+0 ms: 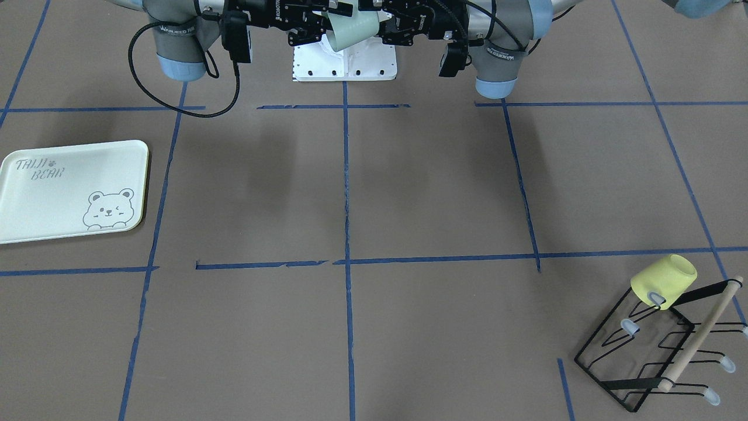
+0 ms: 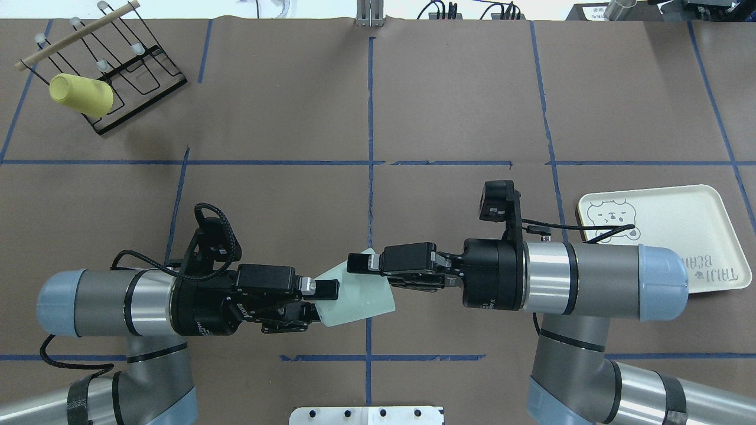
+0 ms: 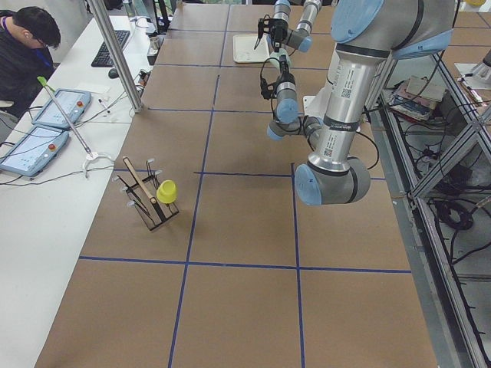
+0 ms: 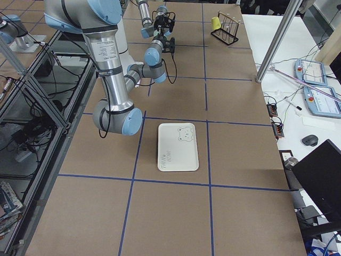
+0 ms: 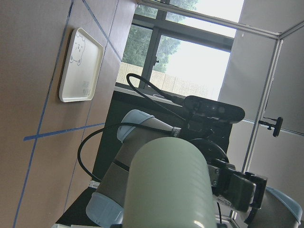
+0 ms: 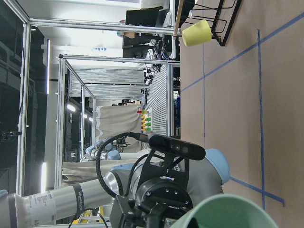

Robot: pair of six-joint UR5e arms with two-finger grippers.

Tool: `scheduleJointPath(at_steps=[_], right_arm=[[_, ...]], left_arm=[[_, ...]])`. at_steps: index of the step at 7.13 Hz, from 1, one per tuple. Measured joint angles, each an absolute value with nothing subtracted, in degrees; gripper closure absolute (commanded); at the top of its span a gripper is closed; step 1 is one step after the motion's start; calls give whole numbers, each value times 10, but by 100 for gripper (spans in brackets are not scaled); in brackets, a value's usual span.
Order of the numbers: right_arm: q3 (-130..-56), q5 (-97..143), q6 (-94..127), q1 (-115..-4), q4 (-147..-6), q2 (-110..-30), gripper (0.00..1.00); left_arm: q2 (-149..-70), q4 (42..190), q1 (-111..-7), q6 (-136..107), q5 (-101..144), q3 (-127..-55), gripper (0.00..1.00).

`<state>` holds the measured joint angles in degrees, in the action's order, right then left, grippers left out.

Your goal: Left arm grabs green cup and hands to right arm on tray

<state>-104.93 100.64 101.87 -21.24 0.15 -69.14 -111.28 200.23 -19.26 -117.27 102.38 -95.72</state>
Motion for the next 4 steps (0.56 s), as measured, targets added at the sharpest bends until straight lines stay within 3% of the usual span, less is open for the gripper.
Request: scheduleJointPath(at_steps=[1,4], right_arm=[[-1049,1006,1019,-212,1,-691,100],[-1048,1006,1018,-212,-4,-692,100]], left_arm=[[-1113,2002,-193,-1172,1024,-958,0],[-1115,2001,-209,-1167,1012,-957,0]])
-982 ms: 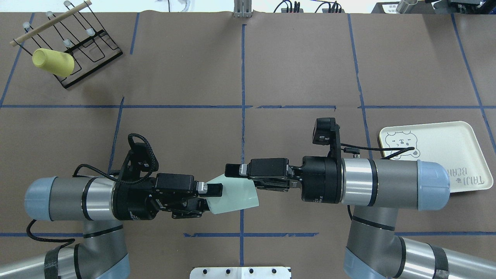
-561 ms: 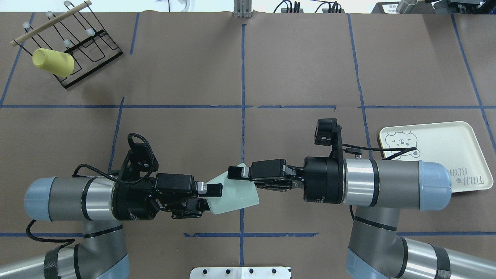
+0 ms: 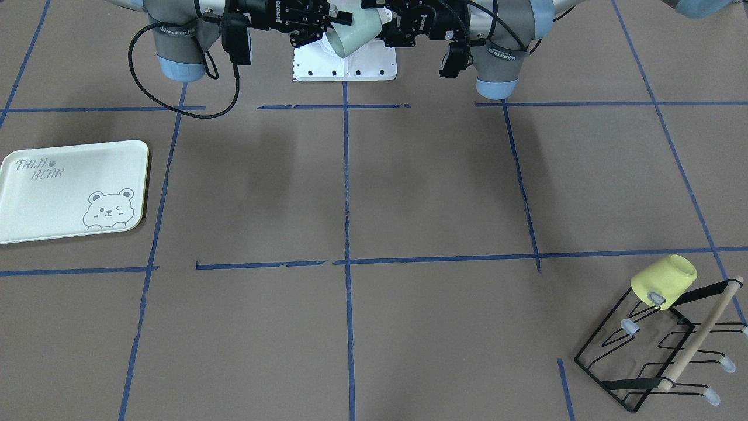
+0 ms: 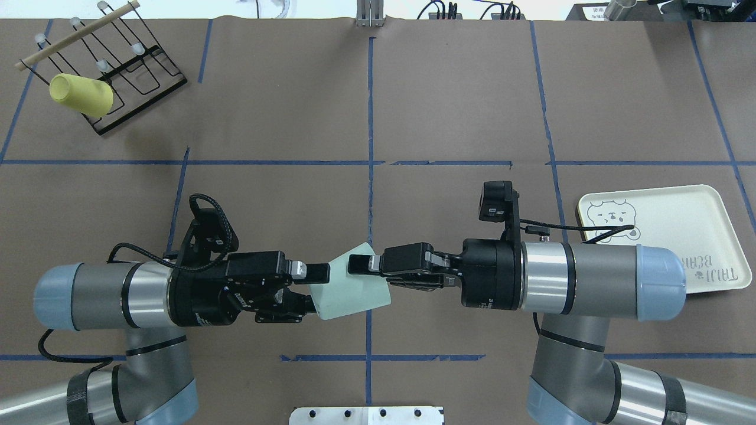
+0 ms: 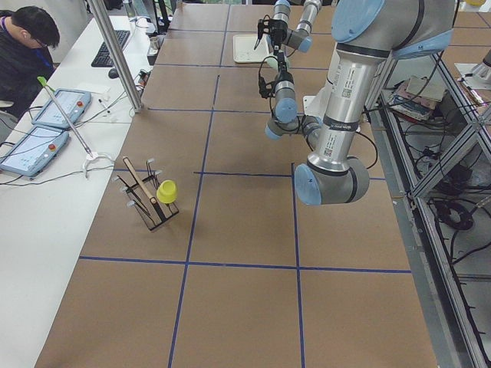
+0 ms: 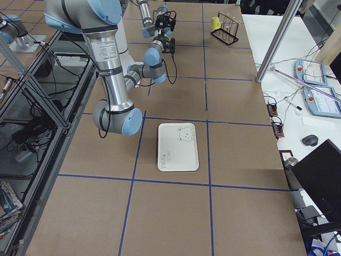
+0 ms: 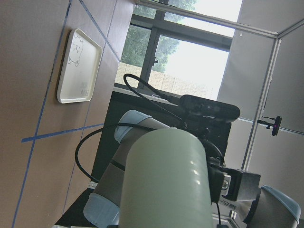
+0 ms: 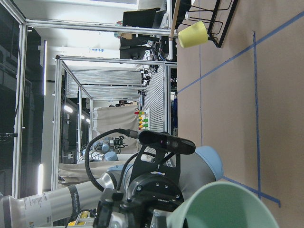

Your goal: Left arm grabs green cup and hands to right arm on tray

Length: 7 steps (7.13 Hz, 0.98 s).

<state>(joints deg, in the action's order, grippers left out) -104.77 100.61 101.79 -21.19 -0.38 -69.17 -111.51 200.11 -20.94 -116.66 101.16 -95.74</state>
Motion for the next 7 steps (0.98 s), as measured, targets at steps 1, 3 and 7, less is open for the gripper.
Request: scheduleJointPath(at_steps=[1,3,7], right_arm=[[-1048,1006,1018,-212,-3,-692,100],[-1048,1006,1018,-212,-3,-692,100],[-1050,1006,1019,-217,-8,-694,100]], left_arm=[[-1114,1998,-223,-1166,999,-955,0],[-1115,1969,-262,-1164,979,-938,0],[-1114,1936,-307,-1163,976,-884,0]])
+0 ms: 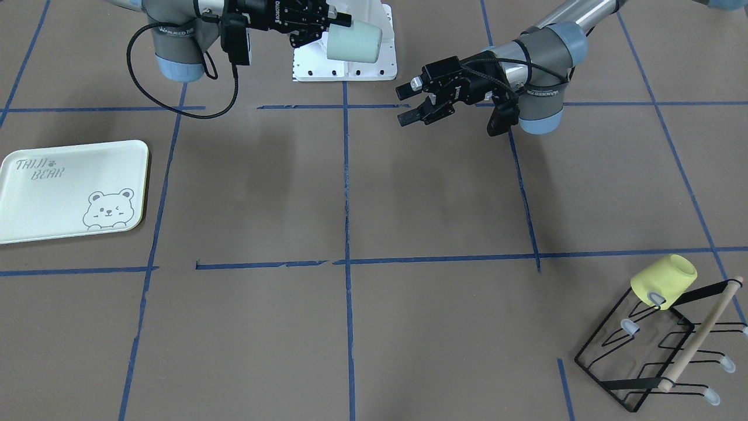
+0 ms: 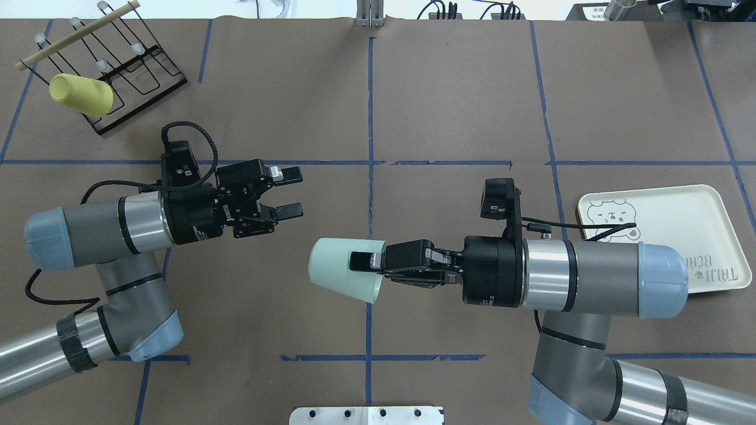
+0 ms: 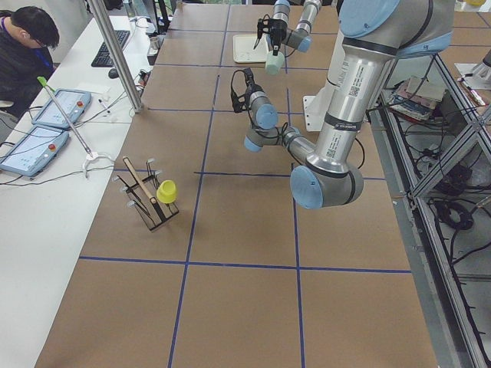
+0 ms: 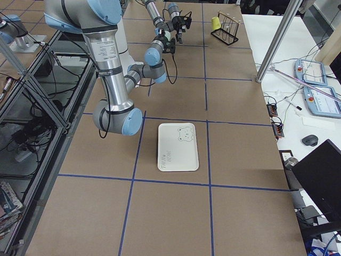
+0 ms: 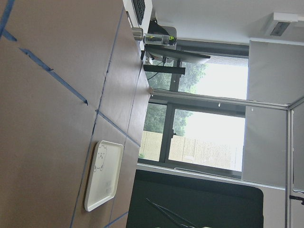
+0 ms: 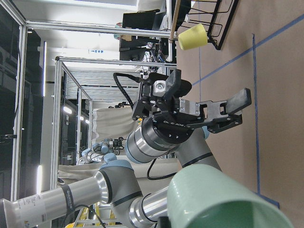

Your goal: Left arm grabs green cup and hands to right arm on tray

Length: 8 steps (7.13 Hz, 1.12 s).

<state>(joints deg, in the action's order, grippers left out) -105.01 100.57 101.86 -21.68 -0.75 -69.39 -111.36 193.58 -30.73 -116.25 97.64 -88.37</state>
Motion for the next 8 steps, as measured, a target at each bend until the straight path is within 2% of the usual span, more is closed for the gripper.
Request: scheduleJointPath(at_steps=[2,5,8], right_arm=[[-1066,1039,1018,-249,-86,-702,100],[-1132,1165,966,-358,-433,-682,100],[-1178,1170,782,-388,-767,-666,100]], left_arm=[[-1114,1856,-332,-1162,982,-882,0],[-1114,1628,-416,-1060,1098,-889,0],[-1091,1415,-512,-850,1205,-917,0]])
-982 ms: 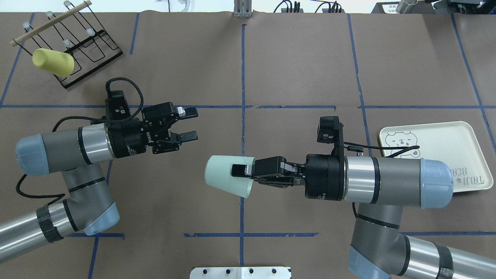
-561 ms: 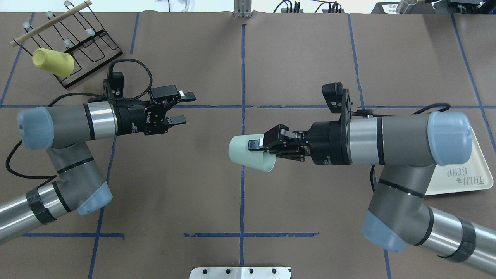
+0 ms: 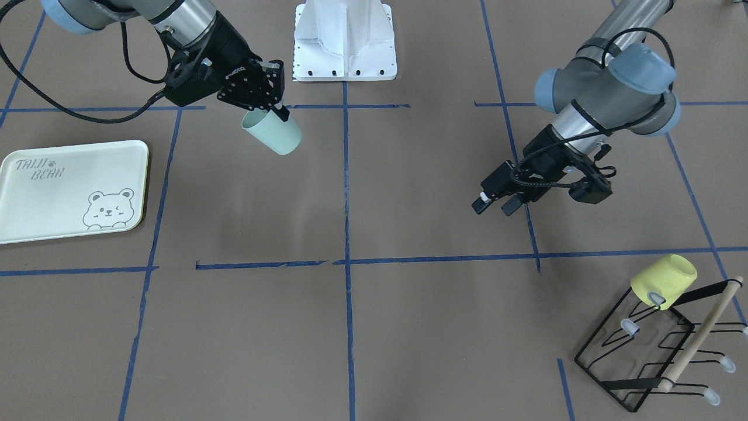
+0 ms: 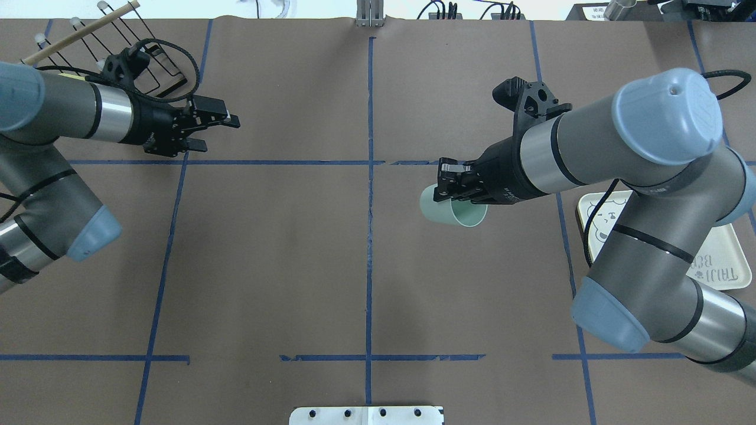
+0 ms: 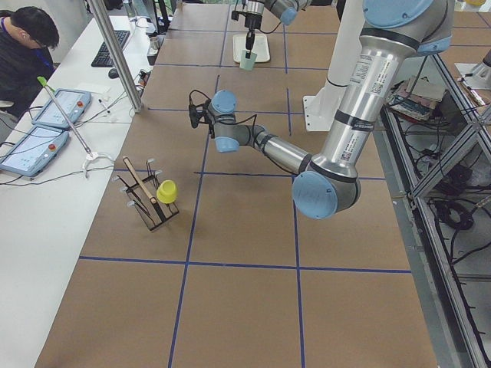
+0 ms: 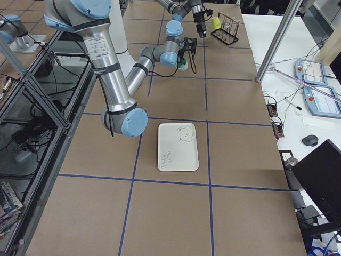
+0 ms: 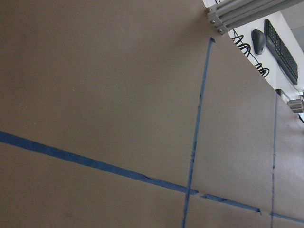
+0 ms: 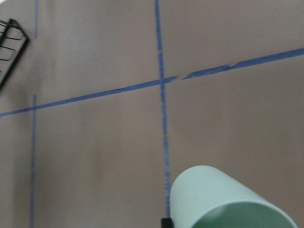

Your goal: Left arm grabs green cup and hands to right arm on tray

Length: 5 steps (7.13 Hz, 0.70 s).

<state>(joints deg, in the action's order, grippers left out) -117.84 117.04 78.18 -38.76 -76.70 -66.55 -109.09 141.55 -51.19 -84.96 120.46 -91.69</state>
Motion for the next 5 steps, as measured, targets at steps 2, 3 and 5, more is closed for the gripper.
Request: scheduleJointPath(at_steps=[2,3,5], right_arm=[[-1213,1164,615,-420,-953,-667,100],[-1236,1166,526,-442,-1022,-676,100],[-1274,1173,360,-496,-1092,-726,100]], left_arm=[[-1046,1224,-542,-649,1219,-988,0],[-1009,1126,-558,-536,1219,-1037,0],[-929,973,-615,-308,1221,-1110,0]])
